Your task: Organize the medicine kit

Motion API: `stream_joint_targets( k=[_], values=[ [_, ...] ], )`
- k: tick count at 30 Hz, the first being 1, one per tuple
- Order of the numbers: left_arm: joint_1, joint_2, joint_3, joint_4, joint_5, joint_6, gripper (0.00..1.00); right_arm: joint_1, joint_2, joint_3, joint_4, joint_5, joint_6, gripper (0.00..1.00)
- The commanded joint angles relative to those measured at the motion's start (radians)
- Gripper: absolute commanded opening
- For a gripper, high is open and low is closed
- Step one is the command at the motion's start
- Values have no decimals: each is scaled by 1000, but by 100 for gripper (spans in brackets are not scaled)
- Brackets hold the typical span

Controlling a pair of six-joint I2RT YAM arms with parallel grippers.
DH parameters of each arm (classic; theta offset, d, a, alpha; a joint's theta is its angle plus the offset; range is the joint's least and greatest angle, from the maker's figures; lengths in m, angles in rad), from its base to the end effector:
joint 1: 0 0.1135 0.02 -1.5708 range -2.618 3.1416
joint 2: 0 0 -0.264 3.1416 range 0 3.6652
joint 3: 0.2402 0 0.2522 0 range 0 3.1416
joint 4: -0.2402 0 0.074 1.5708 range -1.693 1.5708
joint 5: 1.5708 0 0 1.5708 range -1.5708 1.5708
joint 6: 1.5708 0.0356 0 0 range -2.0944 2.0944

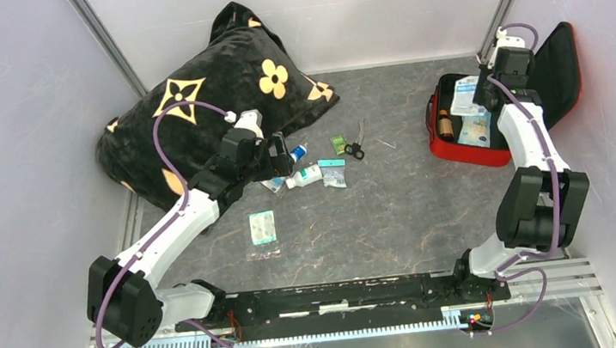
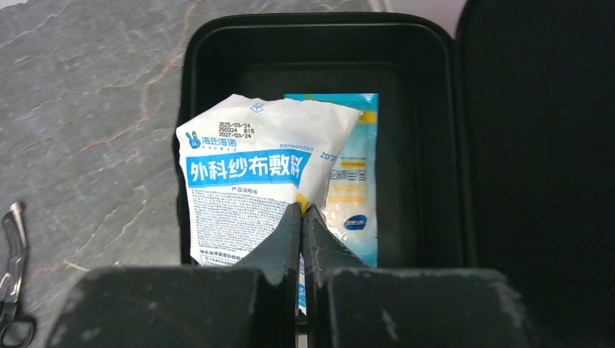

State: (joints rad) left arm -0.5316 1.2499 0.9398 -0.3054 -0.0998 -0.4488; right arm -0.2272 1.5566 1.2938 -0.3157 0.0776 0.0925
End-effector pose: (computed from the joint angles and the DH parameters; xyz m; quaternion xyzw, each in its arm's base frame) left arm 0.2411 -0.1377 0.2832 0.0138 0.8872 -0.1771 0.4259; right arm 0.3502 -0.0838 0.3119 0.1581 0.8646 -0.0661 0.4723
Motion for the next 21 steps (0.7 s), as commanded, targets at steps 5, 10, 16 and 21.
stream_joint_targets(
  k=[5, 10, 16, 21],
  values=[
    [5, 13, 36, 33, 37, -44, 100, -63, 99, 33, -4, 95, -5, 0],
    [5, 40, 35, 55, 61, -63, 100, -80, 191, 48, 17, 89, 3, 1],
    [5, 49, 31, 73, 33, -66, 100, -83, 249, 73, 13, 134, -5, 16],
    [7, 43, 31, 74, 12, -62, 100, -84, 199, 80, 10, 121, 4, 33]
  ],
)
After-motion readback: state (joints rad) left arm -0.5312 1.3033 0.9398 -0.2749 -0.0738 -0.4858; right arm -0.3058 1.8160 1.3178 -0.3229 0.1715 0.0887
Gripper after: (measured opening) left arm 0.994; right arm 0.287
